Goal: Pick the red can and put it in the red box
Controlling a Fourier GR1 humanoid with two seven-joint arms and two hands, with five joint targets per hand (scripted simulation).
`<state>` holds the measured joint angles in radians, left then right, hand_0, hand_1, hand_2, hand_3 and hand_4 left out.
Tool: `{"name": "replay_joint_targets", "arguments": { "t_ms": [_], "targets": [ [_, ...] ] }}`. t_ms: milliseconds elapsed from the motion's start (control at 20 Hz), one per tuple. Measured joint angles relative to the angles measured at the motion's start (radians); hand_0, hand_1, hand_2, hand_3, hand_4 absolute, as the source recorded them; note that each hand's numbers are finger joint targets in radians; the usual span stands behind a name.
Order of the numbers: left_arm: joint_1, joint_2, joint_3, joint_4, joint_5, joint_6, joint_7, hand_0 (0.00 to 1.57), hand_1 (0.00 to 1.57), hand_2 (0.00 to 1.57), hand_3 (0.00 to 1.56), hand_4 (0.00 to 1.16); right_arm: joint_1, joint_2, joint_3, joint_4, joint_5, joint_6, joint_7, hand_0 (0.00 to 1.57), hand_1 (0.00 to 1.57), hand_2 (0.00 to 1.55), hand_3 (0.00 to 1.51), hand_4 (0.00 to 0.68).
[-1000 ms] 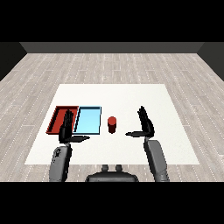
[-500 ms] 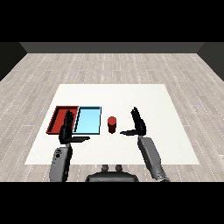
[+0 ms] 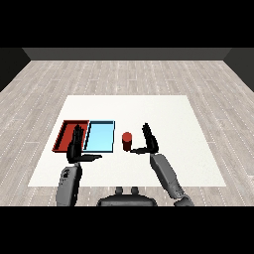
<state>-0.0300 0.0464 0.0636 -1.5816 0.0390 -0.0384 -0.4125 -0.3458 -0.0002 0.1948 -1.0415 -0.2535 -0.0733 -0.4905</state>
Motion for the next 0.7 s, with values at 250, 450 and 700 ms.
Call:
{"name": "replay_joint_targets", "arguments": {
  "t_ms": [250,450,700],
  "targets": [
    [-0.037,0.004,0.014,0.025,0.023,-0.008,0.008,0.00,0.00,0.00,0.00,0.00,-0.050,0.000,0.093,0.064,-0.096,-0.062,-0.042,0.00,0.00,0.00,0.00,0.000],
    [-0.004,0.006,0.016,0.010,0.037,-0.025,-0.003,0.00,0.00,0.00,0.00,0.00,-0.061,0.000,0.151,0.104,-0.142,-0.105,-0.078,0.00,0.00,0.00,0.00,0.000],
    [-0.003,0.007,0.013,-0.001,0.039,-0.025,0.004,0.00,0.00,0.00,0.00,0.00,-0.100,0.000,0.196,0.149,-0.205,-0.137,-0.103,0.00,0.00,0.00,0.00,0.000]
  ]
}}
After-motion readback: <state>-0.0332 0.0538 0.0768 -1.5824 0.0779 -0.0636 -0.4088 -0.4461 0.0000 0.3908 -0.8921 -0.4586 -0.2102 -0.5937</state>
